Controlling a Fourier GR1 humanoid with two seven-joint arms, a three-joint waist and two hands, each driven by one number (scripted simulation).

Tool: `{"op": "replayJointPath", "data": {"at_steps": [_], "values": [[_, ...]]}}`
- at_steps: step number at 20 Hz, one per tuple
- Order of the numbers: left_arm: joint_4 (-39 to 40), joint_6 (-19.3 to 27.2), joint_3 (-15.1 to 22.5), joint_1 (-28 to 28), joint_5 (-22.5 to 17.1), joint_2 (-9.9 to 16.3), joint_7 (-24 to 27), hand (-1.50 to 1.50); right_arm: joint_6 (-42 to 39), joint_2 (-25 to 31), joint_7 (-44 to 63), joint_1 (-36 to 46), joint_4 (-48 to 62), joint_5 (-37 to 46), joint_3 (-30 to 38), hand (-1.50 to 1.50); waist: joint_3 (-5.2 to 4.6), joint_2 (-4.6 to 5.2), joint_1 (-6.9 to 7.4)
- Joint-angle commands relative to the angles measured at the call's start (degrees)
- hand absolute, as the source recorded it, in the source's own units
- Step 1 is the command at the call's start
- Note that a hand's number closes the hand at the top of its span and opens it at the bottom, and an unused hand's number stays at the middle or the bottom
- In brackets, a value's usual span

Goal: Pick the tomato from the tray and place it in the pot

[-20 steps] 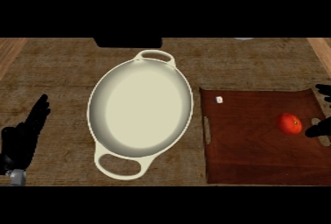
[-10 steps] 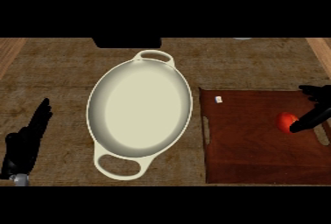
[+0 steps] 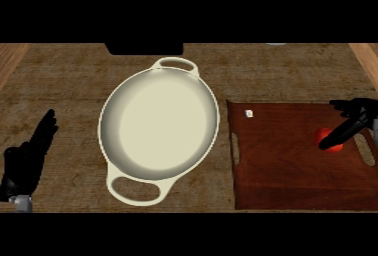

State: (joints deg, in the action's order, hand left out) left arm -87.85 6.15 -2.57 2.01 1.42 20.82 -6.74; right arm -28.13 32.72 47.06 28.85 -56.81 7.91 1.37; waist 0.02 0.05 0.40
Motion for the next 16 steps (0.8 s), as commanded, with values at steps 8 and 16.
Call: {"op": "replayJointPath", "data": {"at_steps": [8, 16], "values": [[1.6, -1.1, -0.5, -1.3, 3.6, -4.2, 1.2, 0.0, 2.2, -4.8, -5.2, 0.5, 7.5, 7.8, 0.2, -1.5, -0.01, 0.02, -0.06], [0.1, -4.2, -3.8, 0.6, 2.9, -3.3, 0.4, 0.0, -1.5, -2.3, -13.6, -4.5, 3.2, 9.0, 1.4, 1.5, -0.02, -0.06, -0.23]]}}
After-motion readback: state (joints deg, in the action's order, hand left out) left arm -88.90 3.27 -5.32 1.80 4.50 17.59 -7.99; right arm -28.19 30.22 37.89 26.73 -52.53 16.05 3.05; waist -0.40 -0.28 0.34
